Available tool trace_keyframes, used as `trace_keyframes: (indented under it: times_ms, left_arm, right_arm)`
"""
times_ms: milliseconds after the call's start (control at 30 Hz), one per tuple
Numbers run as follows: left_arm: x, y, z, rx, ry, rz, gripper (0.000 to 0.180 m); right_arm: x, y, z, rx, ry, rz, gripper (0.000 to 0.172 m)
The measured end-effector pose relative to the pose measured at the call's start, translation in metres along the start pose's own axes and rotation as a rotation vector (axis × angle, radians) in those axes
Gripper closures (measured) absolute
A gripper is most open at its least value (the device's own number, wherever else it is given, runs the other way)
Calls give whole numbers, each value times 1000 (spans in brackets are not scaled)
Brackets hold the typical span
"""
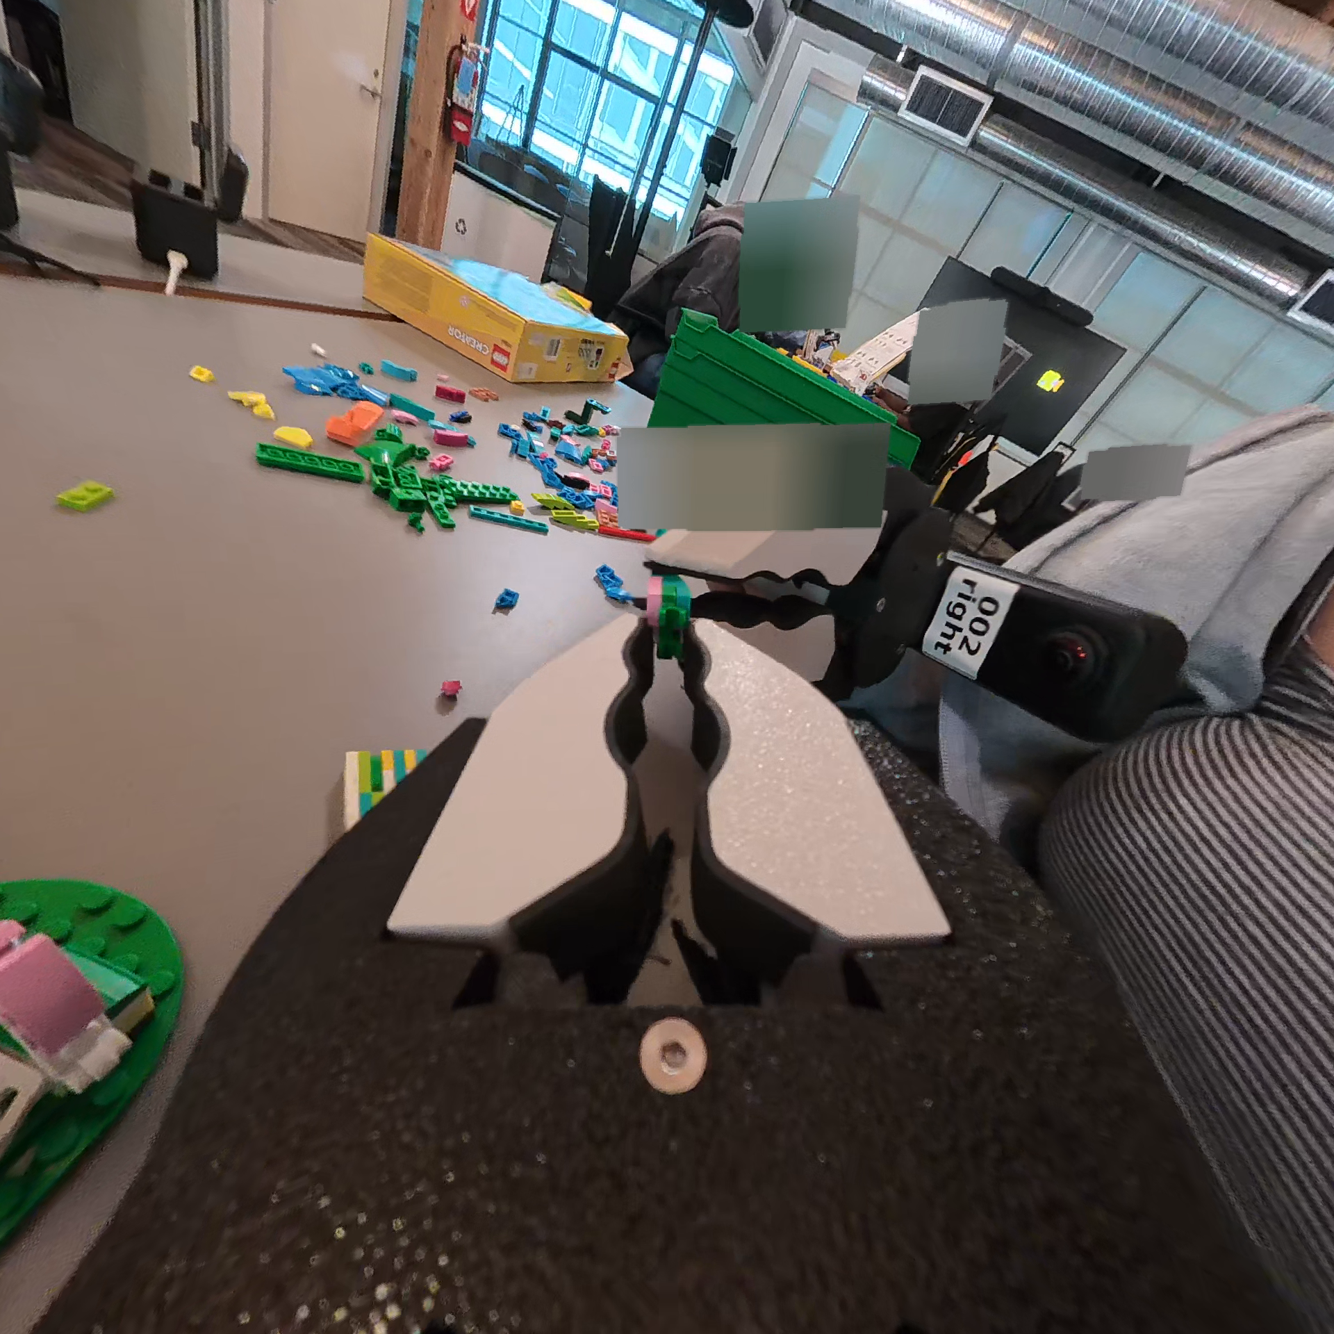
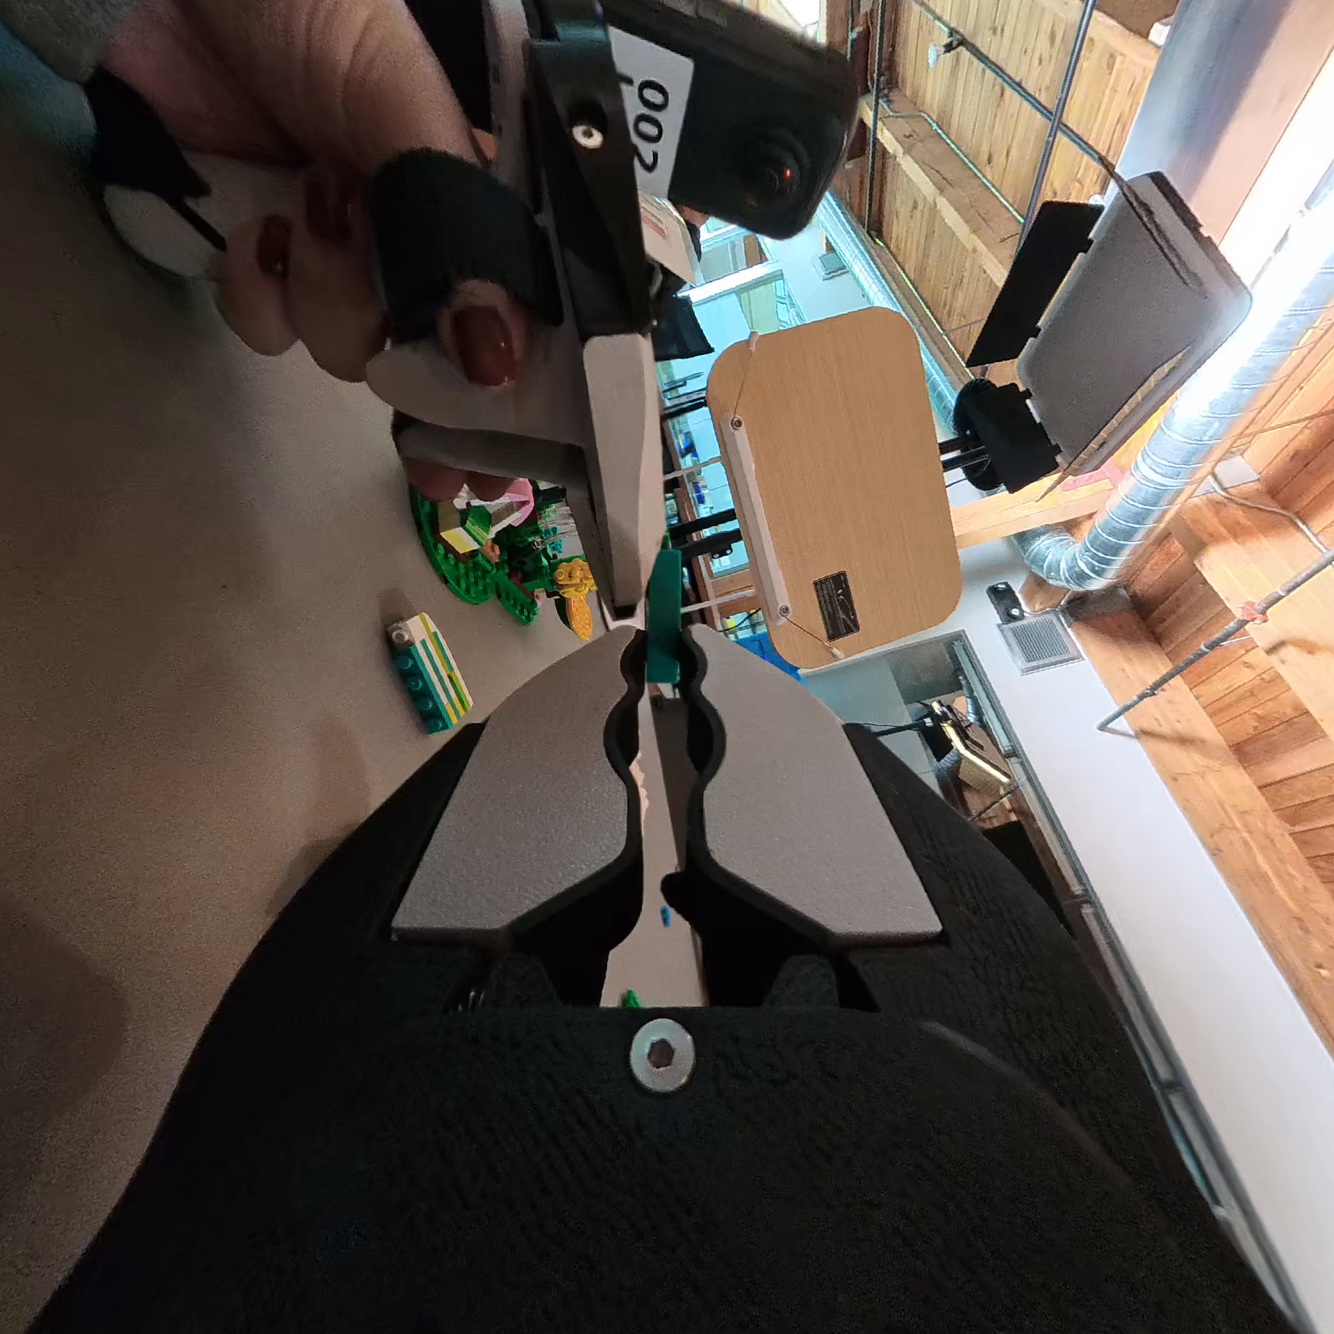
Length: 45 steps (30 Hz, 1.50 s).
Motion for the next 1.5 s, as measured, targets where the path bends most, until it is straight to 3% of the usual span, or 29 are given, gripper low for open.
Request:
trace_keyframes:
  times_ms: [267,433,667,767,967,1233,1300,1433,1500]
  left_arm:
    - [1,-8,8,-87,-48,-23,173]
    - [0,-9,8,-38,-62,-52,173]
    - [6,-2,15,26,-167,-28,174]
    - [4,5,13,124,-167,1,175]
    - [5,13,14,170,-170,57,176]
    - [5,22,5,155,-65,143,180]
    - [0,17,3,132,-49,114,180]
    - [-3,10,-3,104,16,48,180]
    - [2,9,0,95,6,35,160]
  right_arm:
    - [-1,-7,0,-100,2,-22,157]
    - [-1,-15,6,-181,-19,-84,148]
    - [-3,-13,3,-179,-10,-86,163]
    - [-5,-3,-1,56,-23,-166,165]
    - [-8,1,2,580,-8,-381,165]
    - [-14,14,2,1004,99,-545,165]
    - [-14,24,3,1051,138,-489,165]
    - [-11,25,11,938,77,-376,165]
    - [-8,23,13,855,53,-307,165]
Point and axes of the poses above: each gripper's, where its closed fingertips meet, x out along the fingers, z out of its underside, y = z × x across the jaws, the point moved 5 cm from there along -x, back along the fingers, and after that the axes turned 9 degrees about z, right-handed, at the moved point
